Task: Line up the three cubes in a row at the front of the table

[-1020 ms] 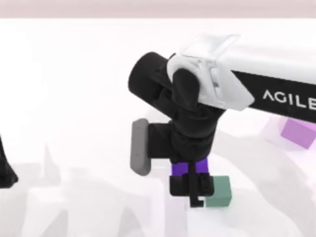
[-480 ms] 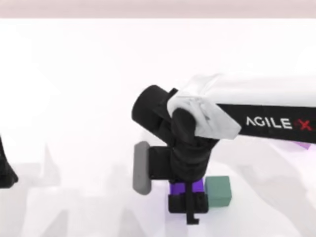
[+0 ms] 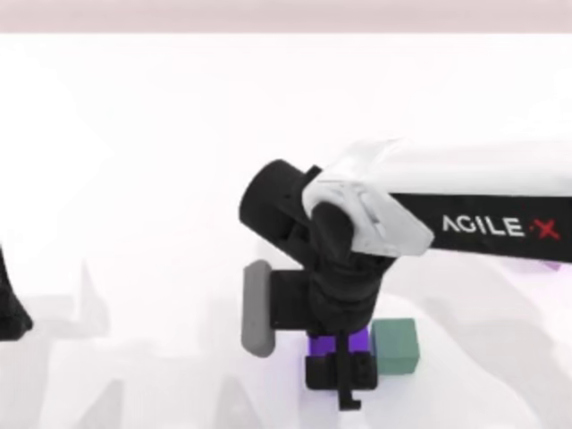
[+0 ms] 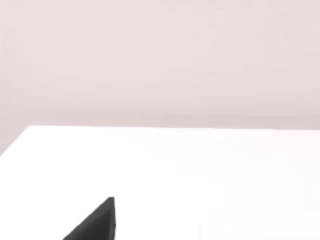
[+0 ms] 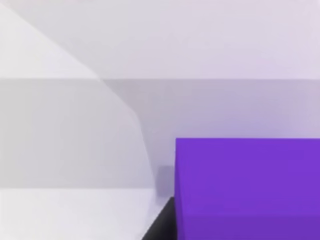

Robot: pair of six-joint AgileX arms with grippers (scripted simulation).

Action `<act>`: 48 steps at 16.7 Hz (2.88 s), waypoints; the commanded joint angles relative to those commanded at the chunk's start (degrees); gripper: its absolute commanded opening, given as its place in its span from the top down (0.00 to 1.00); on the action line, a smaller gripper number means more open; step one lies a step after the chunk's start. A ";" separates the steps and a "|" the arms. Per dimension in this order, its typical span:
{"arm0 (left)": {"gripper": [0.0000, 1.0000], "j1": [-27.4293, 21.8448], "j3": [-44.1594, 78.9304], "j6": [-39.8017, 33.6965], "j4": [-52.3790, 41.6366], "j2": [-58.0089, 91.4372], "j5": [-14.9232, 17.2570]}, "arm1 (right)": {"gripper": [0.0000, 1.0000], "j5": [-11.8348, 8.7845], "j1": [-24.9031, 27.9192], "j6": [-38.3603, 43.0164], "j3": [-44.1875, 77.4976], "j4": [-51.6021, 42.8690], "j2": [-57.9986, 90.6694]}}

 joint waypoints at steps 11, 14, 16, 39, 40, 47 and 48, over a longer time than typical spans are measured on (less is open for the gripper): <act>0.00 0.00 0.00 0.00 0.00 0.00 0.00 | 0.00 0.00 0.00 0.00 0.00 0.00 0.00; 0.00 0.00 0.00 0.00 0.00 0.00 0.00 | 0.00 0.00 0.00 0.00 0.00 0.00 0.00; 0.00 0.00 0.00 0.00 0.00 0.00 0.00 | 0.00 0.00 0.00 0.00 0.00 0.00 0.00; 0.00 0.00 0.00 0.00 0.00 0.00 0.00 | 0.00 0.18 -12.67 -2.83 11.91 -15.03 -2.72; 0.00 0.00 0.00 0.00 0.00 0.00 0.00 | 0.00 0.22 -16.65 -3.48 12.27 -15.21 -2.31; 0.00 0.00 0.00 0.00 0.00 0.00 0.00 | 0.00 0.48 -41.45 -7.88 14.34 -15.90 -0.34; 0.00 0.00 0.00 0.00 0.00 0.00 0.00 | 0.00 0.47 -43.02 -8.19 14.53 -15.82 -0.36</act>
